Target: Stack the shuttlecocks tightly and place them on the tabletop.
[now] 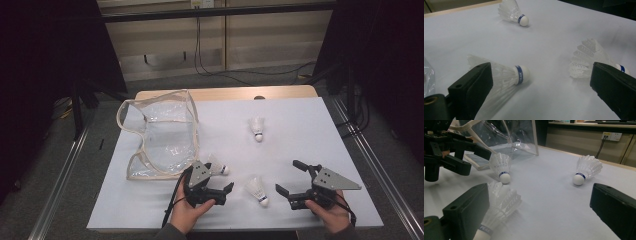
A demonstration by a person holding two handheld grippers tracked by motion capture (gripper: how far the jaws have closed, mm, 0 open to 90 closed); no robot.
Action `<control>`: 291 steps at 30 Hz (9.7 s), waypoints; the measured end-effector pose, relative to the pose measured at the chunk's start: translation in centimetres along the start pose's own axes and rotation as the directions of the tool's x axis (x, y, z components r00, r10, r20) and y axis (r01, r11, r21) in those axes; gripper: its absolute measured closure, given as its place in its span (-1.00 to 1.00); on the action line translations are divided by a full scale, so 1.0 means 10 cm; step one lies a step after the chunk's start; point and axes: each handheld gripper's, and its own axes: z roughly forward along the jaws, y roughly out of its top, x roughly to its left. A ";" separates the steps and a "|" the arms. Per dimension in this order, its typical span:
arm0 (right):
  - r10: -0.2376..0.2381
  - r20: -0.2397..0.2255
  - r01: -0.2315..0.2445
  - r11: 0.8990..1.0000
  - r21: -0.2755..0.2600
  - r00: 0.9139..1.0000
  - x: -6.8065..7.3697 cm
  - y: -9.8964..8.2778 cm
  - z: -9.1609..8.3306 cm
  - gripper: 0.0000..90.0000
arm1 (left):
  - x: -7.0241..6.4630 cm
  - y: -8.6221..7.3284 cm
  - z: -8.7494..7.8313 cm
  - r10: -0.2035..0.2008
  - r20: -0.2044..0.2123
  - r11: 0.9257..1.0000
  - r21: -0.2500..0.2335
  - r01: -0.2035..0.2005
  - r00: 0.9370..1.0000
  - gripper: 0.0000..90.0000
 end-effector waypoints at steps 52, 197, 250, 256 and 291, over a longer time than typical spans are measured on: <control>-0.001 -0.005 0.001 1.000 0.002 1.000 0.01 0.00 -0.01 -0.97 | 0.06 0.05 0.08 0.015 -0.146 1.000 0.010 -0.013 0.989 -0.74; 0.015 0.002 -0.015 1.000 -0.017 1.000 -0.04 -0.01 -0.07 -0.97 | 0.35 0.75 1.02 -0.049 -0.344 0.987 0.125 0.097 0.938 0.88; 0.011 -0.009 -0.011 1.000 -0.019 1.000 -0.04 -0.01 -0.07 -0.97 | 0.20 0.84 1.25 -0.037 -0.242 0.990 0.124 0.069 0.970 0.85; 0.011 -0.009 -0.011 1.000 -0.018 1.000 -0.03 -0.01 -0.07 -0.97 | 0.21 0.84 1.24 -0.035 -0.244 0.990 0.126 0.068 0.969 0.92; 0.013 -0.008 -0.013 1.000 -0.021 1.000 -0.03 -0.01 -0.08 -0.97 | 0.37 0.89 1.02 -0.004 -0.360 0.992 0.113 0.048 0.933 1.00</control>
